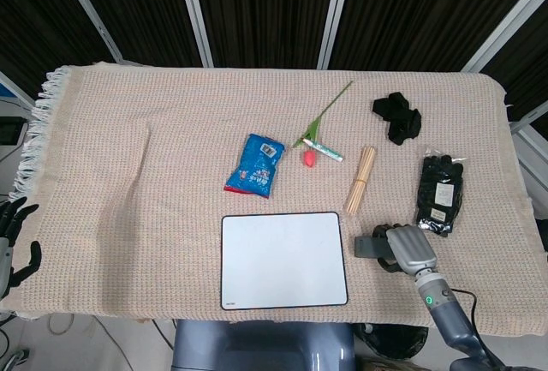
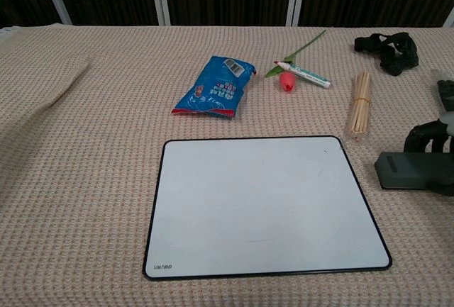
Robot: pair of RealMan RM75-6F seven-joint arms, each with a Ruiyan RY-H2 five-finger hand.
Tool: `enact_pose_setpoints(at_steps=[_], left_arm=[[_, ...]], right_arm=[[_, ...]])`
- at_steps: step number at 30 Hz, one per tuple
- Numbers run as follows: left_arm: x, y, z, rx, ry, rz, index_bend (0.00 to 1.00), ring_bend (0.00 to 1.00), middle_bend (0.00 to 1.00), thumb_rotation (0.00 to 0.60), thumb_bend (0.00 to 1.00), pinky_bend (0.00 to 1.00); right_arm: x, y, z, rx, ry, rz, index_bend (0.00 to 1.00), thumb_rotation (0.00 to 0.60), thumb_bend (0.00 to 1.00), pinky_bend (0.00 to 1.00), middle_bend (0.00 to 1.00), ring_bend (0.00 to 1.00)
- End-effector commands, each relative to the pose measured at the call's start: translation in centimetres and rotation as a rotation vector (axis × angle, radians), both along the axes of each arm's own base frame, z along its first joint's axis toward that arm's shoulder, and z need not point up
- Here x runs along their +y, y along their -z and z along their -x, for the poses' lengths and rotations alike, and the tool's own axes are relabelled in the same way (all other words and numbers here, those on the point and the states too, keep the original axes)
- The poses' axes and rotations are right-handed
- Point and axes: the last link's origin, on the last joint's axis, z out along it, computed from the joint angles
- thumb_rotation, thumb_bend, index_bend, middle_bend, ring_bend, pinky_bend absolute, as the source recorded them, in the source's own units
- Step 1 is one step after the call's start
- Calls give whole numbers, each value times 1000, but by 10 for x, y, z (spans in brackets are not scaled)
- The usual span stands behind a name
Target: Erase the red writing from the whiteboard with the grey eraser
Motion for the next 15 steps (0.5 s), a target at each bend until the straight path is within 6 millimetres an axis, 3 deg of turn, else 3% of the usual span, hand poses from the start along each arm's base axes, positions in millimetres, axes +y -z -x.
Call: enact_pose_setpoints(at_steps=[1, 5, 8, 15], left_arm=[[0, 0, 0, 0, -1, 0, 162, 0, 46, 600, 557, 75], [0, 0, 0, 0, -2, 0, 161, 0, 46, 600, 558, 75], [0, 0, 0, 1, -1, 1, 161, 0, 46, 600, 558, 75], [-1, 0, 0, 1, -1, 1, 161, 0, 46, 600, 558, 75]], right_arm=[[-1, 0, 3, 7, 10, 5, 211, 600, 242, 295, 275, 332], [-1, -6, 2, 0, 10, 22, 40, 600, 103, 160, 81, 134], [1, -12, 0, -11, 7, 26, 0, 600, 63, 144, 8, 42], [9, -46, -5, -48, -15, 116, 0, 600, 59, 143, 0, 30]])
